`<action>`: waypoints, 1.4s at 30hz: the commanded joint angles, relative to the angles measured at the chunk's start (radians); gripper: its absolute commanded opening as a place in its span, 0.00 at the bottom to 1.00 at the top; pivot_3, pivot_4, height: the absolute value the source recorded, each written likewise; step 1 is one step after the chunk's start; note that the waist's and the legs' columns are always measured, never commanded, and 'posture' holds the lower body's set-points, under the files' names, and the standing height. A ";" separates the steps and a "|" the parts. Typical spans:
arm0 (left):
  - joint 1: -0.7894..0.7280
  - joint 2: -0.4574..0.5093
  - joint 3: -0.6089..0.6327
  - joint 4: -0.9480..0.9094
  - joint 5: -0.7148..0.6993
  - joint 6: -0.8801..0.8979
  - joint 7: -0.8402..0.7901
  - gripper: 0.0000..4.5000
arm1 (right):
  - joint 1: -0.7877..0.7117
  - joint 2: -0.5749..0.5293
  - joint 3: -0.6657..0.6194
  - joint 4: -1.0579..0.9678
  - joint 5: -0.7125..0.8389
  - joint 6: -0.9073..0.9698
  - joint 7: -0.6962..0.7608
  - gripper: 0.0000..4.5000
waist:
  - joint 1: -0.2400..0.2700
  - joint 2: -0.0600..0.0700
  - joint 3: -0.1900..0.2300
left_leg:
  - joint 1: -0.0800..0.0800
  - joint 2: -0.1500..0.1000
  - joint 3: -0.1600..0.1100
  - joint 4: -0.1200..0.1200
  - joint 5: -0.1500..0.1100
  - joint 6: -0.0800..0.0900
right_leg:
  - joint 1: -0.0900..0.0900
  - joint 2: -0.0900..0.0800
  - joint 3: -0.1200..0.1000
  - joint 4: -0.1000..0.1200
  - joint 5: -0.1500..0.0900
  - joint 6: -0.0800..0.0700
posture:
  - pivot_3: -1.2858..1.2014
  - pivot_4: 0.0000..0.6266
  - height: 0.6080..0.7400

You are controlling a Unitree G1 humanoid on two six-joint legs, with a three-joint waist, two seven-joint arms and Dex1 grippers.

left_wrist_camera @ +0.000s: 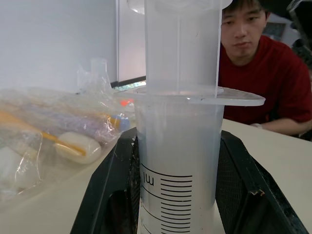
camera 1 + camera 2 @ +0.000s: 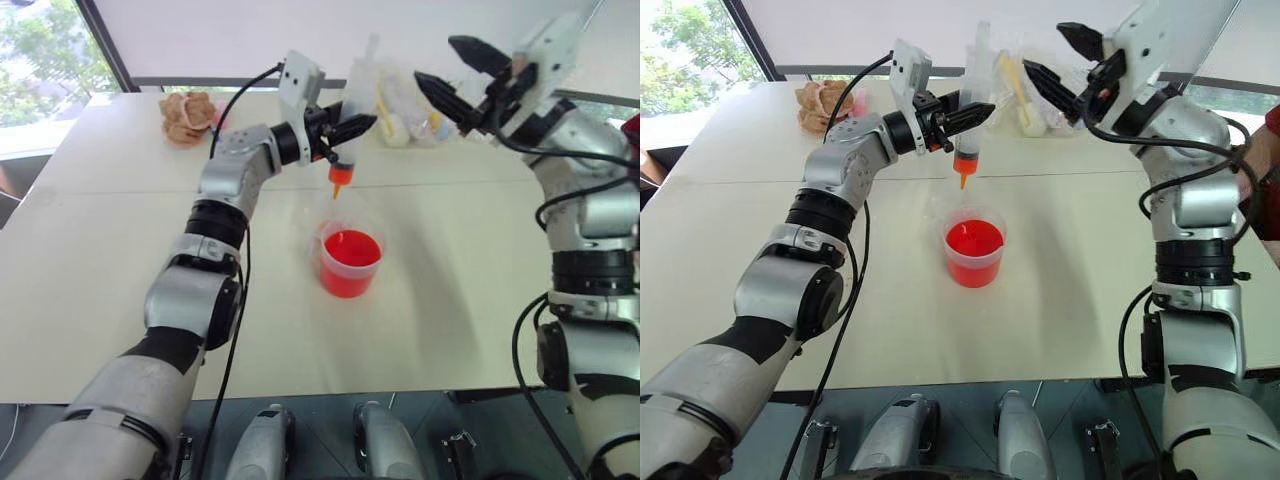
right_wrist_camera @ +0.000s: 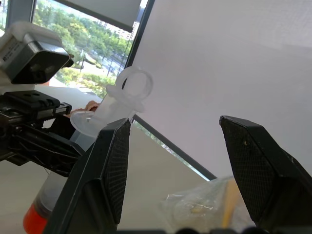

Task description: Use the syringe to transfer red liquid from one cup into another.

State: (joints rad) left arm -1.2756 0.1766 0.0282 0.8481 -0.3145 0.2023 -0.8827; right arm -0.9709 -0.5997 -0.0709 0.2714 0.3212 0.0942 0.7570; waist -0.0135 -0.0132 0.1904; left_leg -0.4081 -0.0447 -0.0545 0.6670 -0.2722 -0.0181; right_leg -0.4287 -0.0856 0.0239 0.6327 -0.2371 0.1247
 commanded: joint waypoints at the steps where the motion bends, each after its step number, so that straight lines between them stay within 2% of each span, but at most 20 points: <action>1: -0.008 -0.001 0.011 -0.056 -0.002 -0.019 -0.021 0.31 | -0.058 0.010 -0.002 0.035 -0.025 -0.064 0.022 0.67 | 0.000 0.000 0.000 | 0.000 0.000 0.000 0.000 0.000 0.000 | 0.000 0.000 0.000 0.000 0.000 0.000 | 0.52 0.24 1.00; 7: 0.058 0.005 -0.017 -0.144 0.000 0.009 -0.086 0.31 | -0.144 0.044 0.011 0.186 -0.067 -0.163 0.051 0.67 | -0.004 0.000 0.000 | 0.000 0.000 -0.001 0.000 0.000 -0.001 | 0.000 0.000 0.000 0.000 0.000 0.000 | 0.52 0.24 1.00; 12: 0.095 0.010 -0.026 -0.192 0.006 0.028 -0.096 0.31 | -0.170 0.060 0.009 0.235 -0.074 -0.196 0.069 0.67 | -0.005 0.000 0.000 | 0.000 0.000 -0.001 0.000 0.000 -0.001 | 0.000 0.000 0.000 0.000 0.000 0.000 | 0.52 0.24 1.00; 27: 0.076 0.004 0.016 -0.167 -0.003 0.034 -0.047 0.31 | -0.151 0.107 0.013 0.211 -0.069 -0.161 0.129 0.67 | -0.006 0.000 0.000 | 0.000 0.000 -0.001 0.000 0.001 -0.001 | -0.001 0.000 0.000 0.001 0.000 0.000 | 0.52 0.24 1.00; 37: 0.121 0.003 -0.027 -0.215 0.023 0.035 -0.088 0.31 | -0.170 0.143 0.003 0.241 -0.071 -0.199 0.108 0.67 | -0.005 0.000 0.000 | 0.000 0.000 -0.001 0.000 0.003 -0.005 | -0.001 0.000 0.000 0.001 0.000 0.000 | 0.52 0.24 1.00; 38: 0.122 0.002 -0.027 -0.216 0.023 0.035 -0.087 0.31 | -0.175 0.149 -0.002 0.250 -0.072 -0.213 0.100 0.55 | -0.006 0.000 0.000 | 0.000 0.000 -0.001 0.000 0.003 -0.005 | -0.001 0.000 0.000 0.001 0.000 0.000 | 0.52 0.24 1.00; 39: 0.122 0.002 -0.026 -0.218 0.023 0.036 -0.086 0.31 | -0.177 0.152 -0.001 0.256 -0.075 -0.222 0.101 0.48 | -0.007 0.000 0.000 | 0.000 0.000 -0.001 0.000 0.003 -0.005 | -0.001 0.000 0.000 0.001 0.000 0.000 | 0.52 0.24 1.00; 42: 0.123 0.001 -0.025 -0.221 0.024 0.036 -0.082 0.31 | -0.180 0.157 0.006 0.267 -0.080 -0.234 0.111 0.11 | -0.006 0.000 0.000 | 0.000 0.000 -0.001 0.000 0.003 -0.005 | -0.001 0.000 0.000 0.001 0.000 0.000 | 0.52 0.24 1.00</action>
State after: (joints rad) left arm -1.1397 0.1769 0.0098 0.6640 -0.2924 0.2515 -0.9575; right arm -1.1095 -0.4414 -0.0446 0.5567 0.2345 -0.1136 0.8744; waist -0.0199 -0.0129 0.1905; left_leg -0.4080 -0.0445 -0.0558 0.6668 -0.2693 -0.0232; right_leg -0.4296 -0.0853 0.0239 0.6340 -0.2371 0.1246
